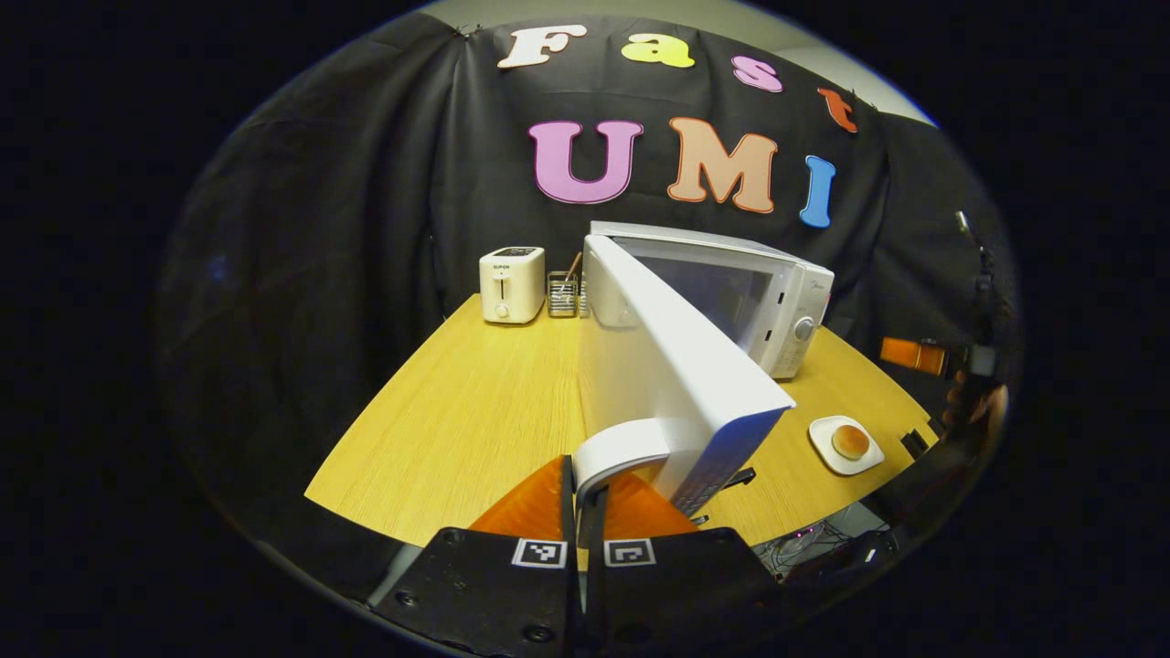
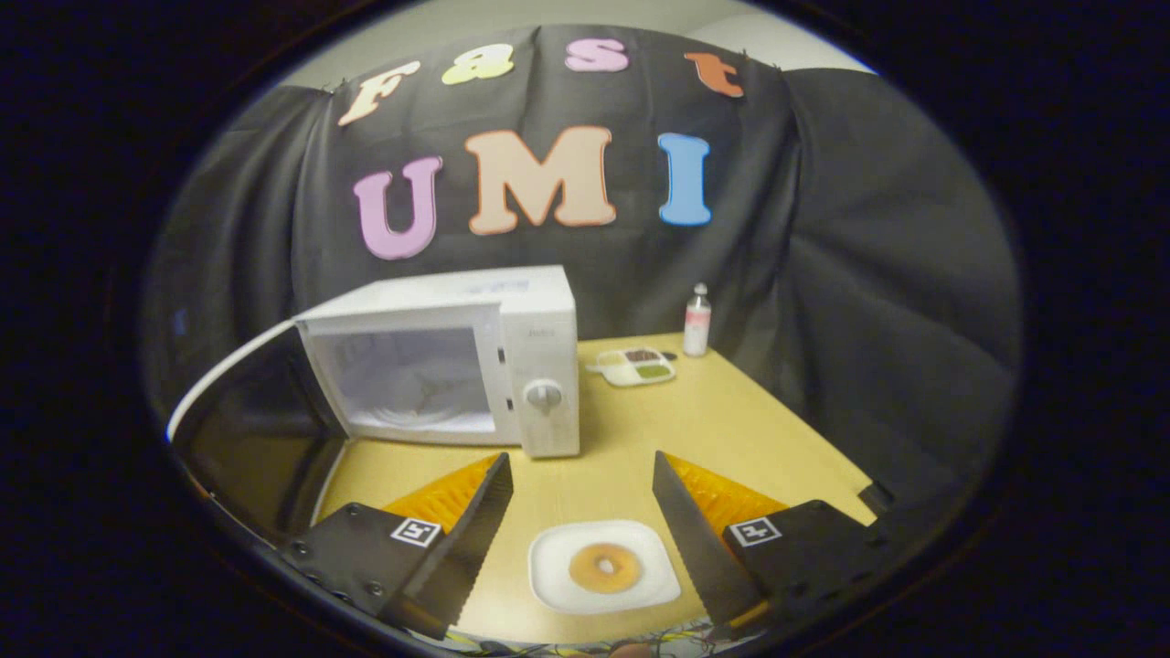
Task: Open the microwave oven with the left hand, put the food in, and close the microwave oven.
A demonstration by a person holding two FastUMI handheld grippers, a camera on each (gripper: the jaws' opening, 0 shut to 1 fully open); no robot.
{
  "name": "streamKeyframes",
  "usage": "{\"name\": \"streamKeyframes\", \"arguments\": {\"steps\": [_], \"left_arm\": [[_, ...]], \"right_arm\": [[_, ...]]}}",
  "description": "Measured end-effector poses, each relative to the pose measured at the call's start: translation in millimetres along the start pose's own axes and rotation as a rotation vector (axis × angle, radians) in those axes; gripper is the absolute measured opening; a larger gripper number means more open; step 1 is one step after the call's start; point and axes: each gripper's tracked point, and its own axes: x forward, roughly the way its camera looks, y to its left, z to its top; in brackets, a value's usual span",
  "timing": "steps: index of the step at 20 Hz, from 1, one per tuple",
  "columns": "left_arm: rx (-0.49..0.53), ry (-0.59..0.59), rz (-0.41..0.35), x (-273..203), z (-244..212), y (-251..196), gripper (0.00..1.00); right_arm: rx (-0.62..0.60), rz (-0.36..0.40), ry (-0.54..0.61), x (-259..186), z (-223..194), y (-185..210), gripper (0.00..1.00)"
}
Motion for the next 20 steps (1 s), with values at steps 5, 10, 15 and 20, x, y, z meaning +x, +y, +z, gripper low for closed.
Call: {"name": "streamKeyframes", "arguments": {"steps": [5,10,15,20], "left_arm": [[-0.022,-0.008,-0.016,0,0,0,0.01],[-0.044,0.019,0.008,-7,-4,8,0.43],[0.013,-0.012,0.071,-28,5,30,0.91],[0.083,-0.049,0.099,-48,26,40,0.95]], "right_arm": [[-0.048,-0.024,0.152,19,-71,-10,0.98],[-0.077,-0.018,0.207,24,-98,-4,0.99],[-0.068,-0.026,0.266,37,-119,-3,0.99],[-0.048,-0.059,0.285,46,-129,-10,0.99]]}}
